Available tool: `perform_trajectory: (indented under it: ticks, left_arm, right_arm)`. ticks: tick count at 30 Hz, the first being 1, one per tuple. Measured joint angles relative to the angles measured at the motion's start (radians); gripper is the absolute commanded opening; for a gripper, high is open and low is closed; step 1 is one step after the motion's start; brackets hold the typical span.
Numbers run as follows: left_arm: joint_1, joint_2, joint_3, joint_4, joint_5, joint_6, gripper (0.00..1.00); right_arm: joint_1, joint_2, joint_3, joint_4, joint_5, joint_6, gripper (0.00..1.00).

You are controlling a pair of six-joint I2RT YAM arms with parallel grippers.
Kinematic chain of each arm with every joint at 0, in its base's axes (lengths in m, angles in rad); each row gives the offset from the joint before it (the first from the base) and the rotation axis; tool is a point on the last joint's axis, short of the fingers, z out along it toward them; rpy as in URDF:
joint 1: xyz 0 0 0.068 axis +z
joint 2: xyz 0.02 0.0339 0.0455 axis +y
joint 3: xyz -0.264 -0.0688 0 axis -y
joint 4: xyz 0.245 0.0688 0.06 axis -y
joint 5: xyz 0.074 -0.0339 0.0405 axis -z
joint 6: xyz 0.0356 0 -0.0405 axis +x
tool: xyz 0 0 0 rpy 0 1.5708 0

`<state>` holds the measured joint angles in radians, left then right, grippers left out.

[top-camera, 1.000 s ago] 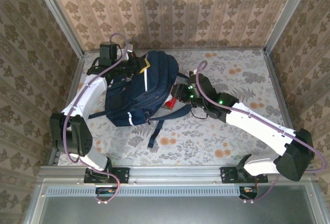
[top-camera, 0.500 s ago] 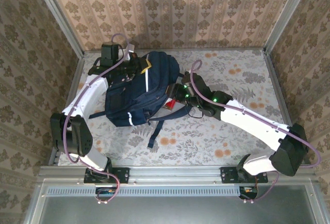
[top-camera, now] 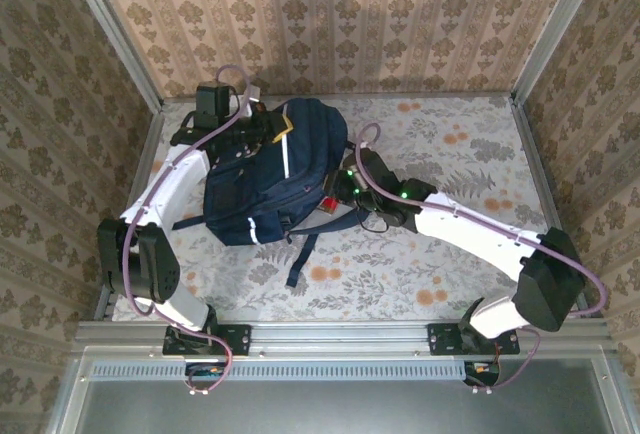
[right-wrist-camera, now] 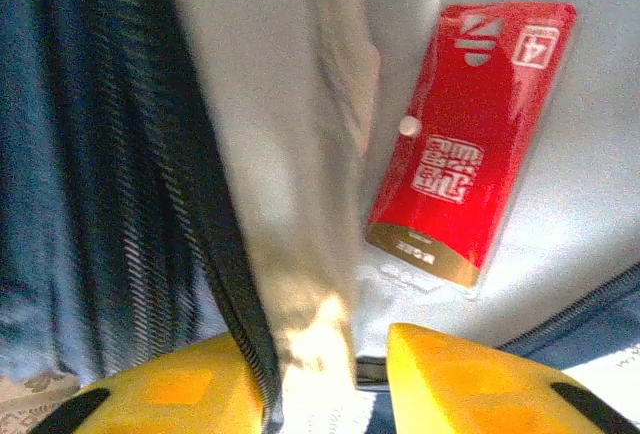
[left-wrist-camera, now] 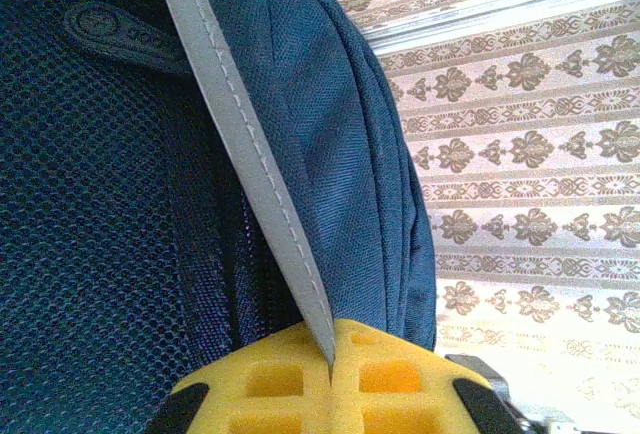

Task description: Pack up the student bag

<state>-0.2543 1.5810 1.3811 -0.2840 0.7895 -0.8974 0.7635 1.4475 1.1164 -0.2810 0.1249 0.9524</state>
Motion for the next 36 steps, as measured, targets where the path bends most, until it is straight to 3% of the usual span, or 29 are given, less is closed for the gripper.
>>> perform_trajectory:
  ticks: [12, 21, 25, 30, 32, 36]
  left_arm:
    - [0.027, 0.000, 0.009, -0.001, 0.022, -0.001, 0.00]
    - [0.026, -0.002, 0.006, 0.006, 0.024, -0.026, 0.00]
    - [0.019, -0.002, 0.005, 0.022, 0.022, -0.056, 0.00]
    - [-0.015, 0.010, 0.004, 0.053, 0.002, -0.088, 0.00]
    - [-0.029, 0.032, 0.004, 0.075, -0.003, -0.107, 0.00]
    - [-0.047, 0.085, 0.003, 0.123, -0.018, -0.154, 0.00]
  right_arm:
    - [-0.199, -0.025, -0.207, 0.079, -0.033, -0.020, 0.19]
    - [-0.185, -0.211, -0.419, 0.508, -0.311, -0.211, 0.32]
    - [-0.101, -0.214, -0.497, 0.671, -0.354, -0.378, 0.31]
    - [0.060, -0.160, -0.523, 0.701, -0.343, -0.553, 0.28]
    - [0.106, -0.113, -0.523, 0.732, -0.315, -0.579, 0.35]
    - [0.214, 0.026, -0.524, 0.817, -0.195, -0.618, 0.36]
